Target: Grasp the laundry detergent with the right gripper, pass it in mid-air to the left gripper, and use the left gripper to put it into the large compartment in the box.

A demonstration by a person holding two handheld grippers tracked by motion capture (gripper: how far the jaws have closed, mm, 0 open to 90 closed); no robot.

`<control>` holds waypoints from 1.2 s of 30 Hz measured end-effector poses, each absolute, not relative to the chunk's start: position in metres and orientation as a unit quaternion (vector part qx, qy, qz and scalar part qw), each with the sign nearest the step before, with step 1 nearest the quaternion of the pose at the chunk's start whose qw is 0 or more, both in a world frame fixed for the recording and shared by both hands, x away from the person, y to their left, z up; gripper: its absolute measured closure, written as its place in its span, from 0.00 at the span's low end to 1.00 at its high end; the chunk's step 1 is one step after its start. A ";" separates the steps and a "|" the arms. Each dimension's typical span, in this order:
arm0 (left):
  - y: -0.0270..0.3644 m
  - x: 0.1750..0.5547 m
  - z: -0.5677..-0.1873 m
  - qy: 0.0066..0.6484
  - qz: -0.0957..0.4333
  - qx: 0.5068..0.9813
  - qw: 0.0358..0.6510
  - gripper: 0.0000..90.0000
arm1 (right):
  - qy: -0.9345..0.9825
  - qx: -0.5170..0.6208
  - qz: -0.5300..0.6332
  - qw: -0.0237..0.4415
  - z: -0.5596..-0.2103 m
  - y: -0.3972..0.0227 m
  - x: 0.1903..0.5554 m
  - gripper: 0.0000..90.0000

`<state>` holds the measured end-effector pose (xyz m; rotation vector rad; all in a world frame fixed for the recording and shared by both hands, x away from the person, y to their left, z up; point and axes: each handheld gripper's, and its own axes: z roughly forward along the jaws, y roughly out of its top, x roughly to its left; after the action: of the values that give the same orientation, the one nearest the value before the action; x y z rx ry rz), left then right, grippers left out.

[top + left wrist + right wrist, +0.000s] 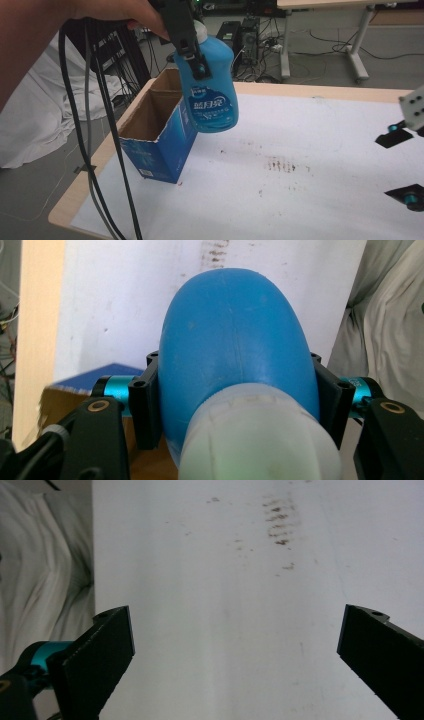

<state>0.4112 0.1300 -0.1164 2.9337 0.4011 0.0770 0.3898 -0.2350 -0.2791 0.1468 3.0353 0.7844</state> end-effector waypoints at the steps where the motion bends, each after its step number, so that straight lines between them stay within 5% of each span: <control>1: 0.134 0.410 -0.113 0.140 0.027 0.985 0.092 0.41 | 0.967 0.053 0.251 0.005 -0.279 -0.238 0.390 0.01; 23: 0.228 0.390 -0.084 0.234 0.047 0.966 0.103 0.41 | 0.962 0.089 0.256 0.024 -0.275 -0.254 0.390 0.01; 36: 0.258 0.397 -0.105 0.251 0.054 0.963 0.081 0.41 | 0.961 0.101 0.255 0.026 -0.277 -0.255 0.393 0.01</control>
<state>0.3972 0.2580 -0.1054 2.8795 0.7508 0.1600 0.3929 -0.2548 -0.2775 0.3127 2.9703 0.7883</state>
